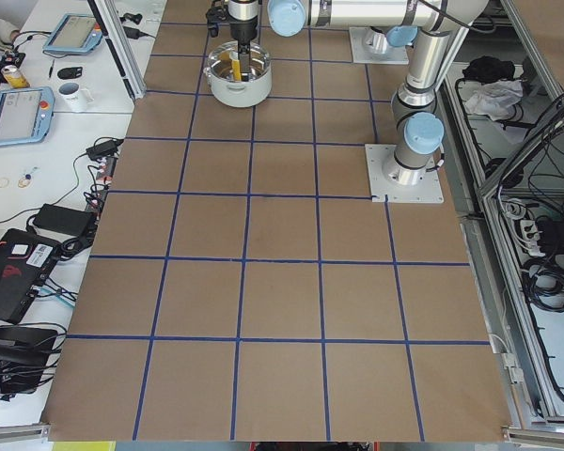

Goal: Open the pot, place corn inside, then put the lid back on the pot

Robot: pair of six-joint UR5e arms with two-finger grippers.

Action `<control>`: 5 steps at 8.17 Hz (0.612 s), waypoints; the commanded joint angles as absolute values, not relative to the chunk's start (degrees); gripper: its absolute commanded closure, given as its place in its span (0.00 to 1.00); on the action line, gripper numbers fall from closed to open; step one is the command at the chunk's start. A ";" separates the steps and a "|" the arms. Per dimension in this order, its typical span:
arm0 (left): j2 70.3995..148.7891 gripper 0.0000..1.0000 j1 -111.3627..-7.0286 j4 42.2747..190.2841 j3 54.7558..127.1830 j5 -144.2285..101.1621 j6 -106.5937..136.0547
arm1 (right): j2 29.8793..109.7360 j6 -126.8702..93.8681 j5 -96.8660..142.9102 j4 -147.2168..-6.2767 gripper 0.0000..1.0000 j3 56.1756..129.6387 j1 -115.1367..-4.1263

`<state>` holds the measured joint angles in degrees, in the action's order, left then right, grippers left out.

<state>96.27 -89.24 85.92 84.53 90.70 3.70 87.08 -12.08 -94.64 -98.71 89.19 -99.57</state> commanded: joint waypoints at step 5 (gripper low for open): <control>95.27 0.00 -91.14 85.96 84.55 90.70 3.78 | 92.99 -0.09 -92.72 -91.84 0.00 89.12 -93.26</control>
<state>95.57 -91.02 86.07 84.50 90.72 3.78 93.08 -0.92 -93.20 -91.53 89.60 -94.22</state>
